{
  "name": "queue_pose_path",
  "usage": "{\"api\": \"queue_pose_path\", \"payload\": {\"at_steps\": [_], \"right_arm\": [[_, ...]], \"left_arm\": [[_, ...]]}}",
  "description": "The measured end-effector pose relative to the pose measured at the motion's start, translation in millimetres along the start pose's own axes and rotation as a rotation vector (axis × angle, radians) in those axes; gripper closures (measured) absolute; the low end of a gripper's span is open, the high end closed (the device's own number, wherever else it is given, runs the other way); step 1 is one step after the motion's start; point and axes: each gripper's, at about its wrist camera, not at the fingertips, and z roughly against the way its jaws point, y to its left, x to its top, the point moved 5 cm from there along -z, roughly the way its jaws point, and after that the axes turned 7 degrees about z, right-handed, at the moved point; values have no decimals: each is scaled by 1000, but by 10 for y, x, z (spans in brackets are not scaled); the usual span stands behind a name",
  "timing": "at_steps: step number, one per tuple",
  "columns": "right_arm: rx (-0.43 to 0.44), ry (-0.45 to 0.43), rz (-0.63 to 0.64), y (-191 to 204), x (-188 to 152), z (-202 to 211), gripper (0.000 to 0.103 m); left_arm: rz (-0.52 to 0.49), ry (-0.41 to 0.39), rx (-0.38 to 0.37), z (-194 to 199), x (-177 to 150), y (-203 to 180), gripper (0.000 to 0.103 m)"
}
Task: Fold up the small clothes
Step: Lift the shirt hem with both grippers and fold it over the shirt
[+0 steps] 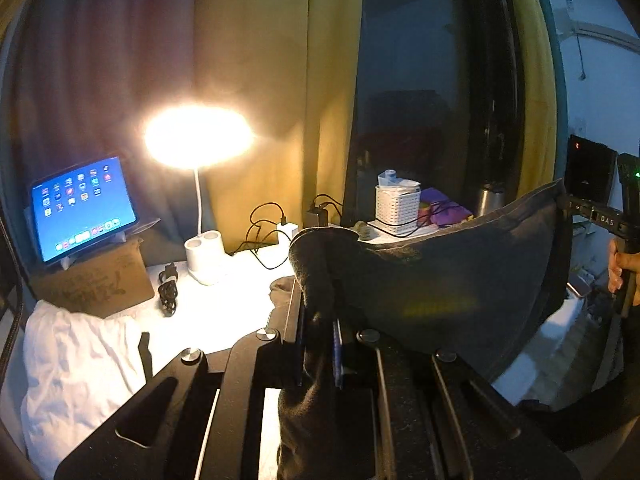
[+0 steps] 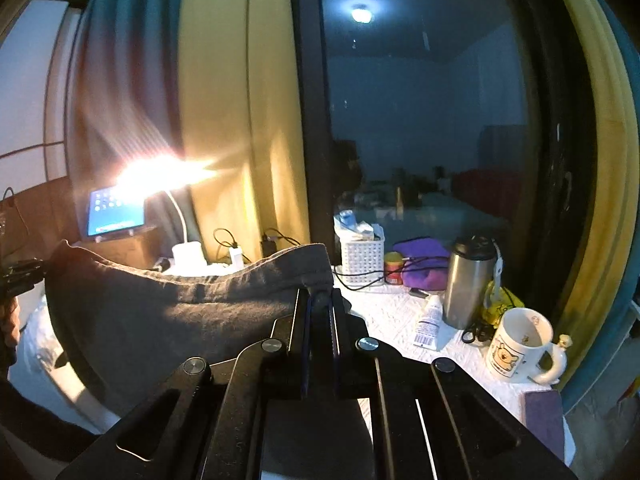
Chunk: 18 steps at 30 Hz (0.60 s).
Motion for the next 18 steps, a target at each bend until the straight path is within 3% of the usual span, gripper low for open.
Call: {"api": "queue_pose_path", "payload": {"at_steps": [18], "right_arm": [[-13,145,-17,-455,110,-1686,95]], "left_arm": [[-14,89,83,-1384,235,381,94]]}}
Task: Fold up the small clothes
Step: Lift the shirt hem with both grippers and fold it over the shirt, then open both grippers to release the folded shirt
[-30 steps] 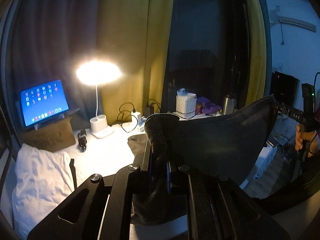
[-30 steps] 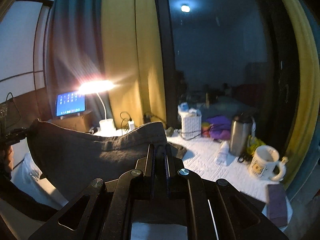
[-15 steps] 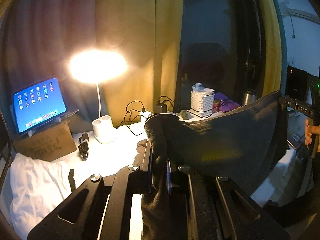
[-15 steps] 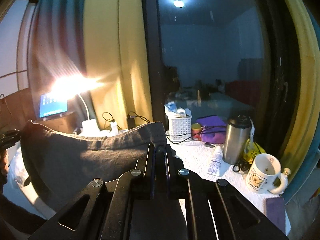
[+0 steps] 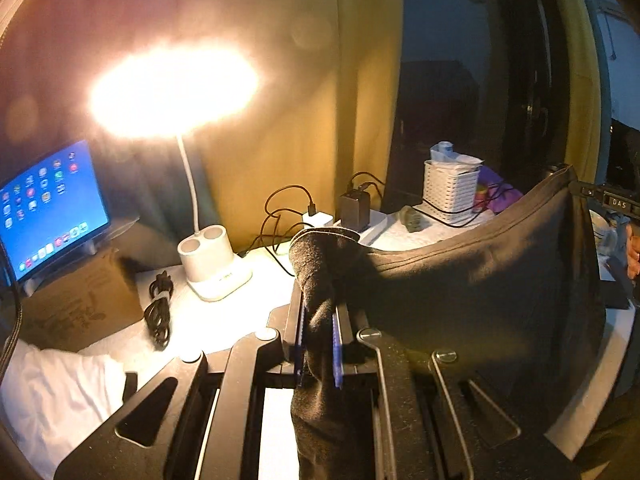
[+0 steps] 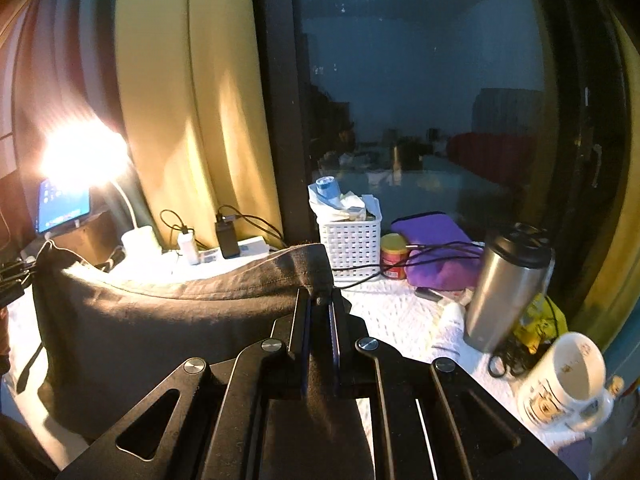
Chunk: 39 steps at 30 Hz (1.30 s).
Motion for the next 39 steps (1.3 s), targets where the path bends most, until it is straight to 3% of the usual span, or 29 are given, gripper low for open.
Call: {"api": "queue_pose_path", "payload": {"at_steps": [9,17,22,26,29,30,32,33,34,37,39], "right_arm": [[1,85,-4,-135,15,-818,95],[-2,205,-6,-208,-219,-1543,95],[-9,283,-2,-202,-426,-1888,95],[-54,347,17,-205,-584,-2063,95],[-79,381,35,-222,-658,-2118,95],[-87,384,42,-224,-662,-2119,86],[-165,398,77,-271,-674,-2117,57],[-216,409,84,-320,-683,-2107,31],[-247,419,81,-375,-699,-2087,23],[-229,423,64,-418,-716,-2014,23],[-241,413,63,-429,-699,-1919,23]], "left_arm": [[-6,76,28,-736,39,150,94],[-21,161,72,-1361,-134,234,94],[4,275,100,-1743,-367,353,93],[-1,348,163,-1897,-553,495,88],[65,354,151,-1812,-585,667,84],[62,352,161,-1797,-596,693,81],[80,348,177,-1741,-594,771,73],[87,343,192,-1699,-590,812,73],[83,336,219,-1657,-589,854,73],[95,337,322,-1611,-617,1051,73],[136,333,320,-1504,-625,1144,73]]}}
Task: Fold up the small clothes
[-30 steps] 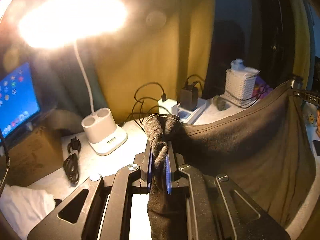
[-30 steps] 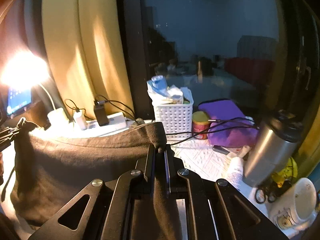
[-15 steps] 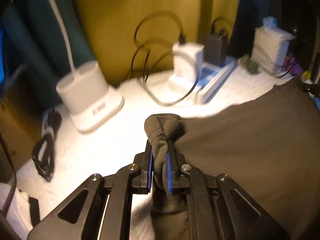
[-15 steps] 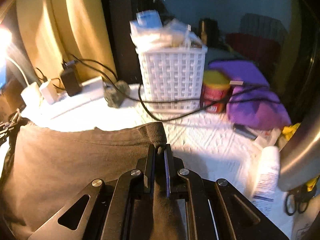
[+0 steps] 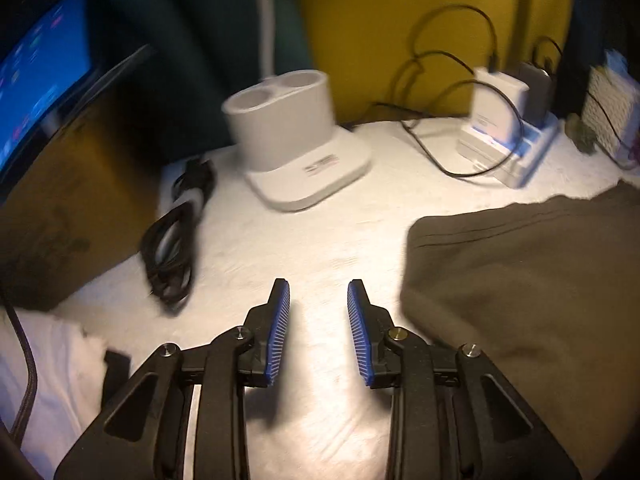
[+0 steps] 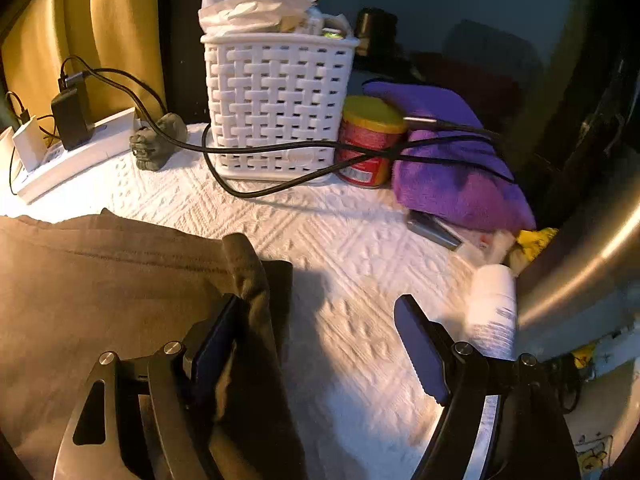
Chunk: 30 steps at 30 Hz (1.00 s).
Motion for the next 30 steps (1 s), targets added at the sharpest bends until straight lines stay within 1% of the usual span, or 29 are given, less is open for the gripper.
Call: {"api": "queue_pose_path", "payload": {"at_steps": [3,7,9,10,11,14,16,21,24,26,30], "right_arm": [[-4,-15,-8,-31,-37,158,23],[-10,-24,-18,-43,-102,366,23],[-4,-32,-25,-37,-151,482,23],[0,-34,-27,-47,-207,562,23],[3,-34,-28,-45,-251,621,23],[7,-31,-38,-17,-380,721,23],[14,-13,-62,-27,-573,771,23],[37,33,-105,-61,-1033,862,23],[54,39,-125,-40,-1258,972,23],[62,40,-143,-36,-1381,1058,23],[93,23,-202,-32,-1626,1217,23]], "left_arm": [[11,-11,-35,150,-62,28,73],[33,-5,-112,355,-213,-46,72],[42,-1,-162,443,-278,-127,61],[49,0,-189,519,-334,-162,52],[53,0,-216,597,-391,-198,49],[48,13,-262,737,-537,-285,49],[42,17,-297,868,-682,-317,49],[-20,55,-309,1002,-1018,-380,49],[-19,91,-332,1061,-1207,-393,49],[-25,97,-336,1111,-1306,-387,49],[9,118,-347,1137,-1428,-357,49]]}}
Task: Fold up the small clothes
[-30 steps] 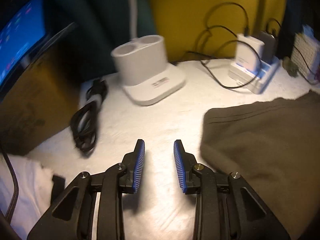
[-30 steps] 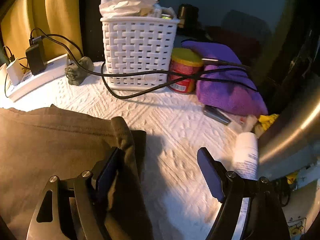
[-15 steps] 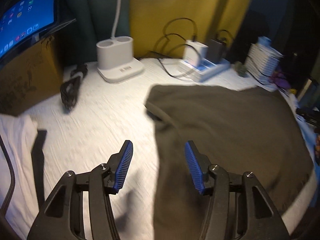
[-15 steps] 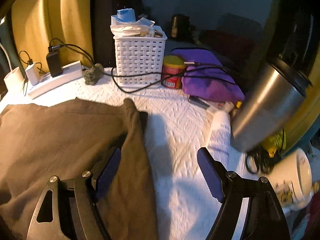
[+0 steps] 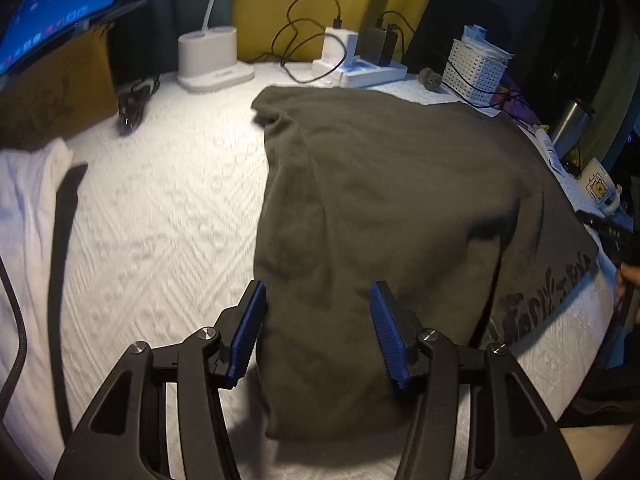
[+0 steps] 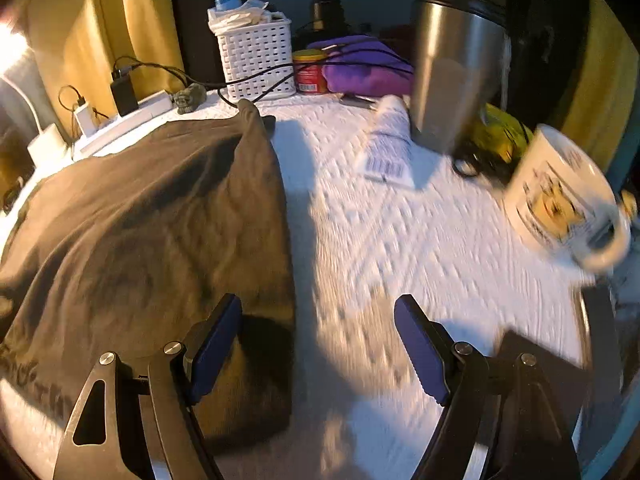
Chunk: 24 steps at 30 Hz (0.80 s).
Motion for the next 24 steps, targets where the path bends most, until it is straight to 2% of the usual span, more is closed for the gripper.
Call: {"api": "queue_pose_path", "payload": {"at_steps": [1,2,3,4,5,6,7,13,17,18,20,21,22,23,24], "right_arm": [[26,-7,-13,8,-50,21,25],[71,-11,-13,59,-103,20,32],[58,-34,14,98,-130,46,47],[42,-45,43,143,-155,54,65],[61,-50,57,194,-169,68,74],[64,-43,60,216,-177,84,84],[43,-33,86,246,-195,105,87],[-40,-24,97,162,-311,194,87],[-42,-8,71,119,-353,230,86],[-37,-2,68,111,-358,239,86],[-46,-2,69,105,-377,260,85],[-59,-3,74,97,-396,267,80],[-88,-11,85,82,-414,282,69],[-114,-11,87,62,-424,294,62],[-142,-10,79,24,-441,311,47]], "left_arm": [[10,4,-4,-18,-34,2,49],[7,-9,-8,-30,-60,0,49],[-4,-26,-6,-25,-76,-4,50],[-19,-40,8,-28,-85,-8,59],[-26,-45,22,-13,-83,-11,93],[-34,-35,40,-2,-73,-13,101],[-35,-35,84,13,-73,14,102],[-6,-49,131,75,-127,86,100],[-15,-127,165,257,-39,56,98],[-12,-153,166,316,-14,55,94],[1,-194,148,413,43,42,70],[0,-209,127,443,70,5,64],[-10,-220,107,464,84,-53,54],[-21,-224,99,470,91,-105,50],[-33,-223,92,459,97,-168,50]]}}
